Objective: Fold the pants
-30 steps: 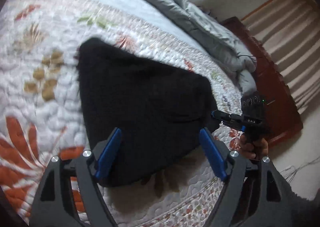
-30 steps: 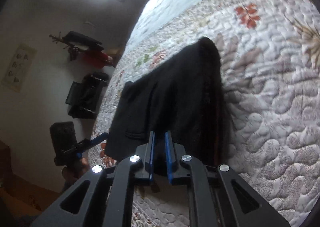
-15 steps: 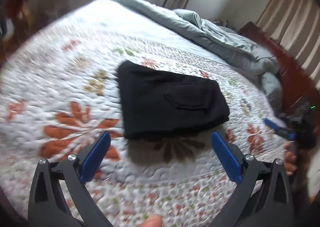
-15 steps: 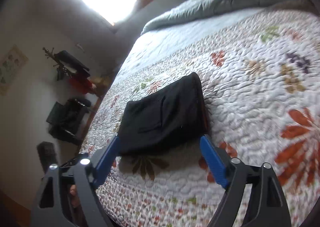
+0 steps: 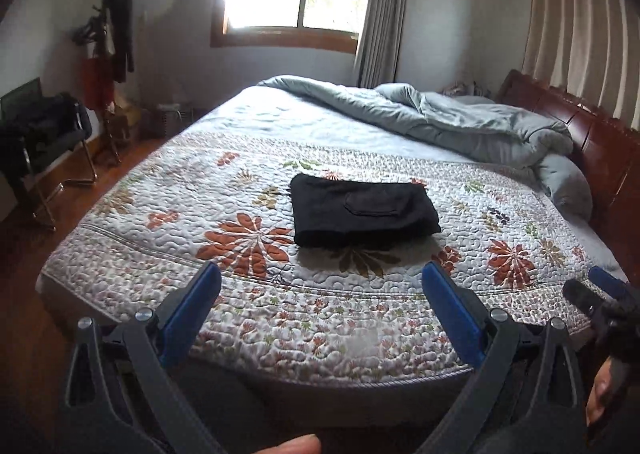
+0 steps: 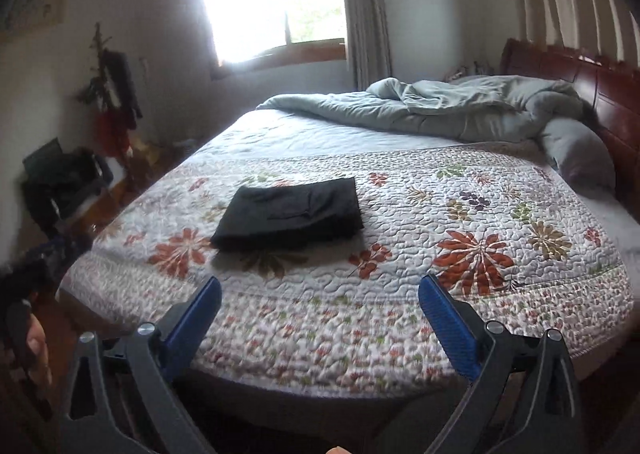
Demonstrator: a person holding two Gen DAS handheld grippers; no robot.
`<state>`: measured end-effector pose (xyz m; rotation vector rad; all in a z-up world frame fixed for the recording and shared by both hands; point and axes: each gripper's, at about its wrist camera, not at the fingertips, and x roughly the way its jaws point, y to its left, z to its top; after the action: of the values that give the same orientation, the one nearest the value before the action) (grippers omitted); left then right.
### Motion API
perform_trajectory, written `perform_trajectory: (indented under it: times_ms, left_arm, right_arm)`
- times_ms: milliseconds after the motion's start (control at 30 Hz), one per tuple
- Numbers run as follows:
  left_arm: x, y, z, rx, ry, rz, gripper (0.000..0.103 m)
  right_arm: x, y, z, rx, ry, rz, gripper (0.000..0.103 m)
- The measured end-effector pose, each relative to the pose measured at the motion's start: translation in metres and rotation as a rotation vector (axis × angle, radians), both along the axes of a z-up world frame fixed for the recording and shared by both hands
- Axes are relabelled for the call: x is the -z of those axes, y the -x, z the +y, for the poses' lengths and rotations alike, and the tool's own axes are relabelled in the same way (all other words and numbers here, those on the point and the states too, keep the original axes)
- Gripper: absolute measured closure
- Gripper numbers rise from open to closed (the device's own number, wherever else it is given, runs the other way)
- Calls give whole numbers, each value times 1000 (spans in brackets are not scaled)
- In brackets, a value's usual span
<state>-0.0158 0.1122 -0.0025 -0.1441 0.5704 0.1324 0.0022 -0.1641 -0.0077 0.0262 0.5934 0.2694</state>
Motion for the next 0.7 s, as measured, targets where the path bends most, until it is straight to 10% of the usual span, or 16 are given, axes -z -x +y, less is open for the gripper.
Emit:
perform_trajectory:
  times_ms: [367,700]
  left_arm:
    - [-22,89,-20,-34,-19,3,3]
    - [-17,91,-32,-11,-27,14,3]
  right_arm:
    - [-23,46,14,11,3,35,4]
    - [-22,45,19,17,29,39,4]
